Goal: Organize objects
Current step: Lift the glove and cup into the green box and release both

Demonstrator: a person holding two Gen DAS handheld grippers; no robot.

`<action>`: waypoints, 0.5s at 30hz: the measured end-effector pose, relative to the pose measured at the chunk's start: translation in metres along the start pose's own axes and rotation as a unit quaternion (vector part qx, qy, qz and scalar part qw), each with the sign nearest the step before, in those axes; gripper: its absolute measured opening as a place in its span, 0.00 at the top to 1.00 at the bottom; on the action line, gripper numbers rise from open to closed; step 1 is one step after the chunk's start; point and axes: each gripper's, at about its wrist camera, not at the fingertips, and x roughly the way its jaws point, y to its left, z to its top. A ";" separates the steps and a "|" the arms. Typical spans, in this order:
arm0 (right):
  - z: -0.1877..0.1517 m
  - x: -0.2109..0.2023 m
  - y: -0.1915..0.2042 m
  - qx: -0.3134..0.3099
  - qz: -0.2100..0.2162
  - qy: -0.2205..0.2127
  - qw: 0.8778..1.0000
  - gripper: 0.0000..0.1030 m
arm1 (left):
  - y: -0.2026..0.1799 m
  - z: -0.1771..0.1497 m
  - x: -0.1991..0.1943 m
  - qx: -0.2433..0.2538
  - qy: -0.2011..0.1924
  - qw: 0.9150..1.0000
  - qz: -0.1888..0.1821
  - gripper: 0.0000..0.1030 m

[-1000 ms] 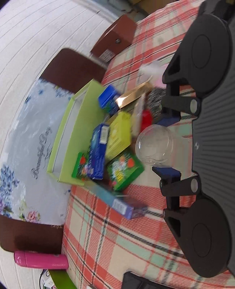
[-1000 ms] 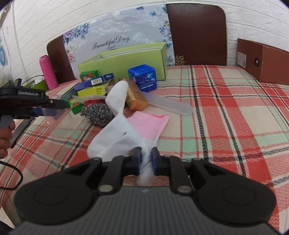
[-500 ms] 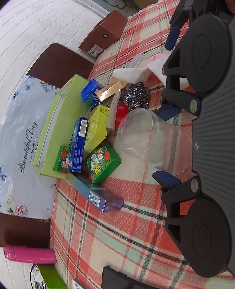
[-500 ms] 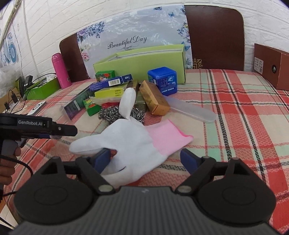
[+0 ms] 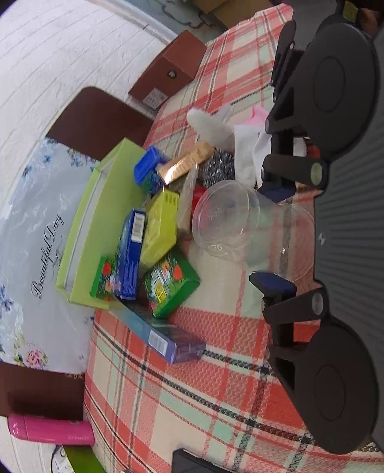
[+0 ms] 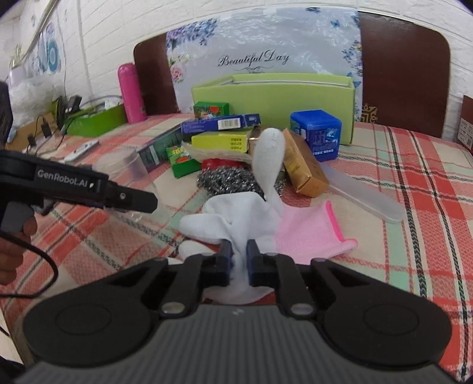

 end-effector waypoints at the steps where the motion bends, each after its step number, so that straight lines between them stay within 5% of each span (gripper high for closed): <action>1: 0.001 -0.004 -0.003 0.009 0.004 -0.007 1.000 0.92 | -0.002 0.002 -0.003 0.002 -0.004 1.000 -0.005 0.50; 9: 0.035 -0.057 -0.012 0.004 0.007 -0.133 0.991 0.92 | -0.014 0.050 -0.032 0.021 -0.081 0.996 -0.042 0.50; 15: 0.088 -0.056 -0.023 -0.009 -0.034 -0.209 0.977 0.92 | -0.027 0.107 -0.040 0.025 -0.159 0.985 -0.058 0.49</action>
